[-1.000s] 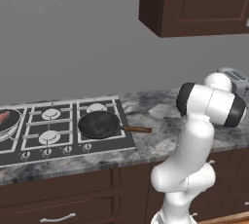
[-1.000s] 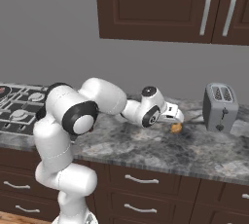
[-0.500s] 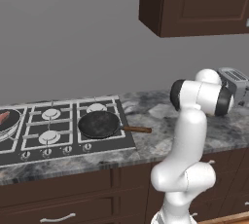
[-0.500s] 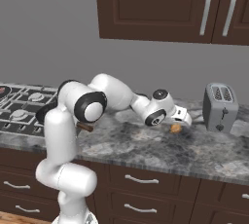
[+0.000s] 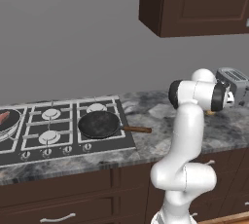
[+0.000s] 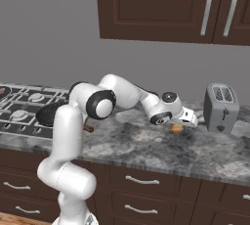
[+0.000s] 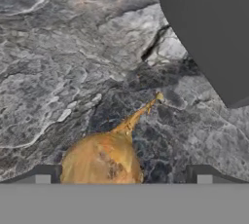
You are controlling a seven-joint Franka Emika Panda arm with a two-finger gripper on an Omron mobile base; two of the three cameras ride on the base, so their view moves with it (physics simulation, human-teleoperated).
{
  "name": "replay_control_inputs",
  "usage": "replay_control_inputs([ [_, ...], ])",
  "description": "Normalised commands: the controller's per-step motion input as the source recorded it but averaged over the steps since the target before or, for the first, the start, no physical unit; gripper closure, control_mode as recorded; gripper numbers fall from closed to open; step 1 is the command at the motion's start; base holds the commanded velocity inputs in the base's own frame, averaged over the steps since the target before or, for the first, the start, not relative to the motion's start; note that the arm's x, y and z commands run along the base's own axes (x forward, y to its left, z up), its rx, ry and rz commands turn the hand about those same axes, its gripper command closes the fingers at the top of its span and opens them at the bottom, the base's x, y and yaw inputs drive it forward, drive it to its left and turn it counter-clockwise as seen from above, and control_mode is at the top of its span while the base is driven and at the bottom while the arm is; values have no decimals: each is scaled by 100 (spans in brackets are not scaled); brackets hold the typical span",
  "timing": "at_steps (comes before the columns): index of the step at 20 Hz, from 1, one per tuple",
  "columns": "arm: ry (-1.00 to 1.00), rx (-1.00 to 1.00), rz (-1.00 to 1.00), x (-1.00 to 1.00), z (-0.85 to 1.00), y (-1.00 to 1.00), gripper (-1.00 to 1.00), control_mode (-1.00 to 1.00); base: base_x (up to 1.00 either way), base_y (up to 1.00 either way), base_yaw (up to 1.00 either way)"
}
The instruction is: Place both pans onto different burners. Then place the onion and the steak on different pans.
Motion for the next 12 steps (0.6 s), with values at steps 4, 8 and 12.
replay_control_inputs([
  [4, 0, 2, 0, 22, -9, 0, -100, -100, 0, 0, 0],
  [8, 0, 6, -4, -9, -13, 0, -100, -100, 0, 0, 0],
  [12, 0, 2, -9, -30, -4, 0, -100, -100, 0, 0, 0],
])
